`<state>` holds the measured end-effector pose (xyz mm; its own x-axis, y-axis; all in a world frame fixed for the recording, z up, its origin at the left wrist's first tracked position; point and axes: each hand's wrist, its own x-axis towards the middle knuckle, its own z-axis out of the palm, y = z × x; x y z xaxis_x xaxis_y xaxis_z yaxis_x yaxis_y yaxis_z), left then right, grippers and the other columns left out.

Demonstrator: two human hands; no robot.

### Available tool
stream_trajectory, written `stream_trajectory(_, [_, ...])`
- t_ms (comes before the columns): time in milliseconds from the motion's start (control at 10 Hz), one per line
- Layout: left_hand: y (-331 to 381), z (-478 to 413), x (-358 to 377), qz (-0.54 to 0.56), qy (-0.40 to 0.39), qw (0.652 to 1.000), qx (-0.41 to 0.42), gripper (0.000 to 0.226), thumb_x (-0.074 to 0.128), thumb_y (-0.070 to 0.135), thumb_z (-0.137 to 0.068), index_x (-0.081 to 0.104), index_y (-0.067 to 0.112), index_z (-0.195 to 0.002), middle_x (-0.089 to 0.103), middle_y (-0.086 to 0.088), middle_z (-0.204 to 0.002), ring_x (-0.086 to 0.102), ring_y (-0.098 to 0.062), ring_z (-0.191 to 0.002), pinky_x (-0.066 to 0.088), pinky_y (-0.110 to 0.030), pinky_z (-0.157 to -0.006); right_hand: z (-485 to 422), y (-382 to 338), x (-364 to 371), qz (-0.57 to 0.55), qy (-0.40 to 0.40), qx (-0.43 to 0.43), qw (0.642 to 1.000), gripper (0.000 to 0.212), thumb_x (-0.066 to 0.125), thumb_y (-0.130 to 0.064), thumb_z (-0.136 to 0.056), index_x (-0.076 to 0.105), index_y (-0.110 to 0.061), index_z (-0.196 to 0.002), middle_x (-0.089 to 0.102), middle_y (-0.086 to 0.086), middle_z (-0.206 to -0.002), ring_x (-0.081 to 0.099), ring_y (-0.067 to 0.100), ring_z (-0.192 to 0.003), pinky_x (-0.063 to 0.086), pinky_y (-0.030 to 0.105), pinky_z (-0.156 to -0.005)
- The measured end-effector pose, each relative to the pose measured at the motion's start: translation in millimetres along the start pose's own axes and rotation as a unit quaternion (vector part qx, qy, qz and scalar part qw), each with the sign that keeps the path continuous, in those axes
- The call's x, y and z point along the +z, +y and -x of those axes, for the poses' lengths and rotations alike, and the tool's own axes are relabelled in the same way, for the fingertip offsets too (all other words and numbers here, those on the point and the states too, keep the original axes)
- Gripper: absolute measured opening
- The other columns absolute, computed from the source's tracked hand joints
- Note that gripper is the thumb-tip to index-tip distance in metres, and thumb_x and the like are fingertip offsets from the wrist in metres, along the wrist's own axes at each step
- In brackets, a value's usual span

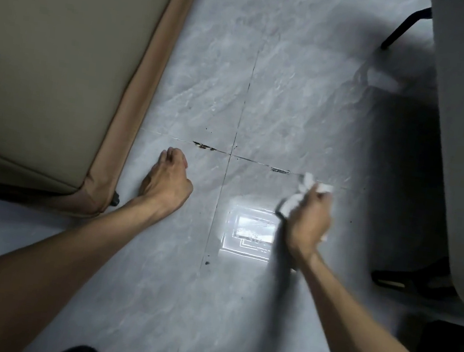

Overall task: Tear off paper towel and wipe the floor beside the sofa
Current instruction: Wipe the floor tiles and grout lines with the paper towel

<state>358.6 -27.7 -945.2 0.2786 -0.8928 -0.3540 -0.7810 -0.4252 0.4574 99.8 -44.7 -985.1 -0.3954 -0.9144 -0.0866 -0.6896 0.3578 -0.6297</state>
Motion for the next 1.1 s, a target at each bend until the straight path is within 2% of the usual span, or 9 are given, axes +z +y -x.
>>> stream_trajectory(200, [2,-10,-2,0.017,-0.001,1.0,-0.004,0.026,0.044,0.003,-0.081,0.041,0.012,-0.105,0.053,-0.013,-0.119,0.053,-0.035,-0.102,0.038,-0.033,-0.077,45,-56,56,0.108,-0.319,-0.366,0.868,0.041,0.05,-0.018,-0.09,0.051,-0.024,-0.13,0.058,0.006,-0.108,0.057,0.031,-0.082,0.042,0.03,-0.063])
stream_trajectory(300, [8,-10,1,0.014,0.005,1.0,0.011,0.026,0.042,0.001,-0.079,0.039,0.013,-0.101,0.052,-0.011,-0.117,0.049,-0.029,-0.094,0.037,-0.033,-0.075,-18,13,-9,0.186,-0.229,-0.322,0.899,0.039,0.041,-0.021,-0.096,0.053,-0.026,-0.133,0.056,0.005,-0.117,0.055,0.023,-0.098,0.036,0.021,-0.074])
stream_trajectory(500, [18,-1,11,-0.022,0.001,0.999,0.04,0.031,0.043,-0.002,-0.08,0.043,0.005,-0.11,0.045,-0.014,-0.127,0.047,-0.036,-0.117,0.043,-0.042,-0.089,19,86,-71,0.211,-0.032,-0.031,0.976,0.055,0.048,0.001,-0.081,0.045,-0.008,-0.135,0.049,0.026,-0.119,0.056,0.041,-0.096,0.04,0.036,-0.073])
stream_trajectory(600, [20,-1,8,-0.005,0.004,1.0,0.03,0.031,0.043,-0.002,-0.08,0.043,0.006,-0.109,0.047,-0.013,-0.122,0.05,-0.035,-0.111,0.042,-0.04,-0.083,77,63,-36,0.196,-0.005,-0.028,0.98,0.055,0.049,-0.001,-0.082,0.045,-0.01,-0.136,0.051,0.023,-0.113,0.06,0.039,-0.085,0.039,0.032,-0.066])
stream_trajectory(700, [17,-3,-2,0.044,0.002,0.999,-0.002,0.029,0.042,0.001,-0.08,0.041,0.011,-0.107,0.054,-0.01,-0.11,0.052,-0.032,-0.095,0.037,-0.033,-0.073,149,-4,36,0.135,-0.109,-0.097,0.98,0.041,0.046,-0.014,-0.096,0.046,-0.017,-0.137,0.053,0.005,-0.097,0.063,0.033,-0.083,0.034,0.027,-0.059])
stream_trajectory(800, [13,-2,-8,0.066,0.014,0.998,-0.014,0.029,0.041,0.001,-0.079,0.04,0.013,-0.105,0.054,-0.008,-0.1,0.048,-0.028,-0.085,0.034,-0.031,-0.068,160,-56,60,0.073,-0.225,-0.209,0.949,0.036,0.051,-0.023,-0.095,0.055,-0.023,-0.131,0.06,-0.002,-0.093,0.062,0.027,-0.08,0.038,0.023,-0.055])
stream_trajectory(900, [9,2,-15,0.084,0.042,0.994,-0.046,0.027,0.04,0.001,-0.08,0.04,0.015,-0.104,0.052,-0.005,-0.091,0.047,-0.027,-0.077,0.031,-0.03,-0.06,130,-57,57,0.123,-0.296,-0.527,0.787,0.051,0.066,-0.008,-0.082,0.056,-0.007,-0.132,0.064,0.006,-0.101,0.064,0.025,-0.078,0.043,0.03,-0.053])
stream_trajectory(1000, [6,7,-16,0.082,0.036,0.994,-0.063,0.026,0.041,0.002,-0.081,0.039,0.015,-0.104,0.051,-0.006,-0.092,0.047,-0.027,-0.079,0.031,-0.03,-0.061,66,-36,30,0.162,-0.271,-0.486,0.815,0.049,0.06,-0.006,-0.088,0.053,-0.009,-0.136,0.063,0.008,-0.111,0.065,0.029,-0.092,0.048,0.033,-0.072])
stream_trajectory(1100, [-4,19,-12,0.083,0.009,0.994,-0.074,0.025,0.042,0.002,-0.082,0.035,0.017,-0.101,0.052,-0.007,-0.099,0.047,-0.025,-0.08,0.031,-0.03,-0.058,-26,-15,-9,0.227,-0.106,-0.225,0.942,0.054,0.052,-0.005,-0.086,0.045,-0.013,-0.139,0.053,0.017,-0.115,0.062,0.04,-0.089,0.05,0.043,-0.071])
